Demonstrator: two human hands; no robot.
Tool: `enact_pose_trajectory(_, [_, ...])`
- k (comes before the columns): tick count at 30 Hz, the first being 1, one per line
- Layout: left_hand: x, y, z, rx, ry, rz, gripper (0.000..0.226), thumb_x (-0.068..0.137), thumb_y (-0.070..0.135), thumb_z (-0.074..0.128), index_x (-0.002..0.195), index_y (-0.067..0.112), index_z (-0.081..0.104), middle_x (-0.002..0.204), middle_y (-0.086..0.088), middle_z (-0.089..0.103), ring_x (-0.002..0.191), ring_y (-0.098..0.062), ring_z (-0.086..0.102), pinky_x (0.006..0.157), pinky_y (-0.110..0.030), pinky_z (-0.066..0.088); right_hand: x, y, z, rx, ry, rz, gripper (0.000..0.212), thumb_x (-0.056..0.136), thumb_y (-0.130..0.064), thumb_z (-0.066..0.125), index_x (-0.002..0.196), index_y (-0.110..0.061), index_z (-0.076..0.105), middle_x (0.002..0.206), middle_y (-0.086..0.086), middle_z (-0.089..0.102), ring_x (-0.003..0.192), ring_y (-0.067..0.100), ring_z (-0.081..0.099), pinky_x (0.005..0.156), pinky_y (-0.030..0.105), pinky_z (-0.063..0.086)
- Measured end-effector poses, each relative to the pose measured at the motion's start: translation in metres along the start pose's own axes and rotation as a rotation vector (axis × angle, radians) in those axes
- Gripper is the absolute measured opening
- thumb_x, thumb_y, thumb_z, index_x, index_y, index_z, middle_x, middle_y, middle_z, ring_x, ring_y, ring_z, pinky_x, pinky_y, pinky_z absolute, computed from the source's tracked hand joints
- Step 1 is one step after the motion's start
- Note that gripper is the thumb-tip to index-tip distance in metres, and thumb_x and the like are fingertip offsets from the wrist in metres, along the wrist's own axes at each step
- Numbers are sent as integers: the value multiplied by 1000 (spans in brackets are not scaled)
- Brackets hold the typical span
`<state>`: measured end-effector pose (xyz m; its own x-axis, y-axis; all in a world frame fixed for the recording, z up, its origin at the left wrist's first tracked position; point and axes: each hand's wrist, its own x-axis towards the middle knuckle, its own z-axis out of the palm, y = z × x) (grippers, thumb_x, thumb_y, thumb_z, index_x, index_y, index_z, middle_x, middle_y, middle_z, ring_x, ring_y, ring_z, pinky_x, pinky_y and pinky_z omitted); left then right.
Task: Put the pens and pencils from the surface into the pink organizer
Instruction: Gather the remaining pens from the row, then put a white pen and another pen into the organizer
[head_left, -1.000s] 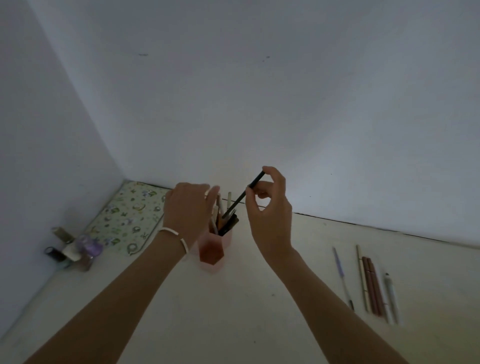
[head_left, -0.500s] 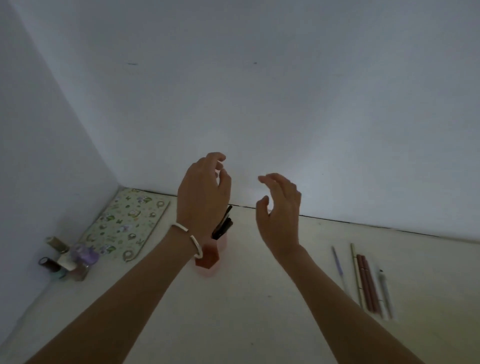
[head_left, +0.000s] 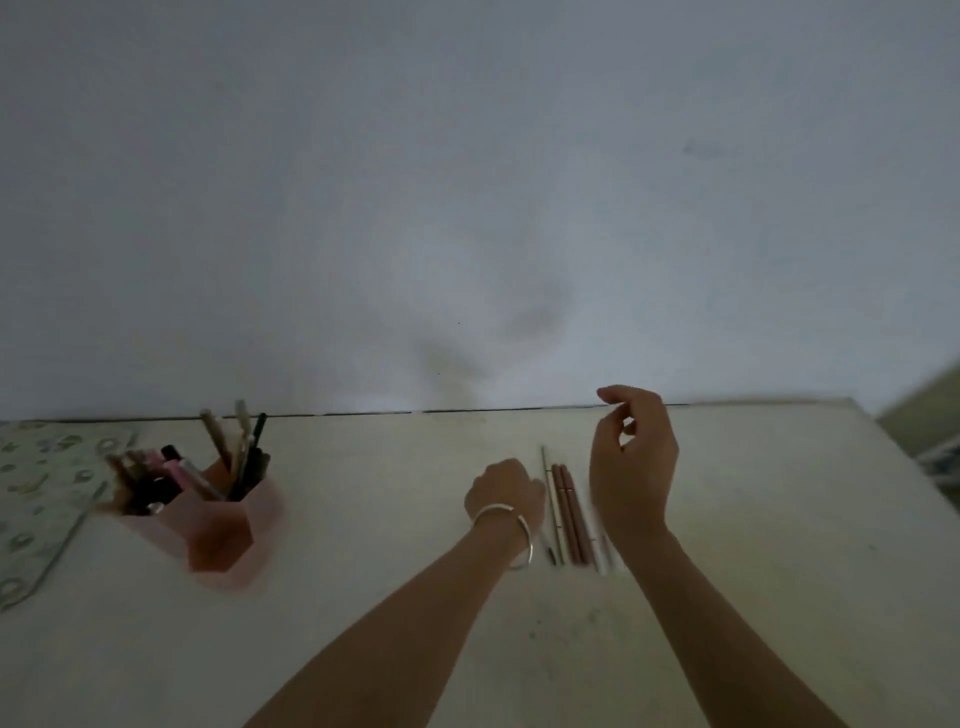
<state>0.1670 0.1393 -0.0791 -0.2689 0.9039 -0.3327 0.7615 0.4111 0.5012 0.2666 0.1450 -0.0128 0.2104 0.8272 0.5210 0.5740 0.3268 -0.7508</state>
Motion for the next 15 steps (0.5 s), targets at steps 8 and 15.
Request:
enact_pose_trajectory(8, [11,-6,25,184,-11,0,28,87,26,59,111,12,63,115,-7,65,107,-27,63,84,-33,51,-13,41,-26,-89,-34,72,32,79,13,49,88,-13,66,88,-7,62,75,2,52,67,15,39])
enact_pose_trajectory(15, [18,-29,-31,-87,107,29,17,72,29,57,74,12,56,84,-8,69,74,-28,63,58,-26,42,10,59,41,-419,-514,193,20,87,-13,55,101,-10,70,107,6,59,100,23,56,88,33,46])
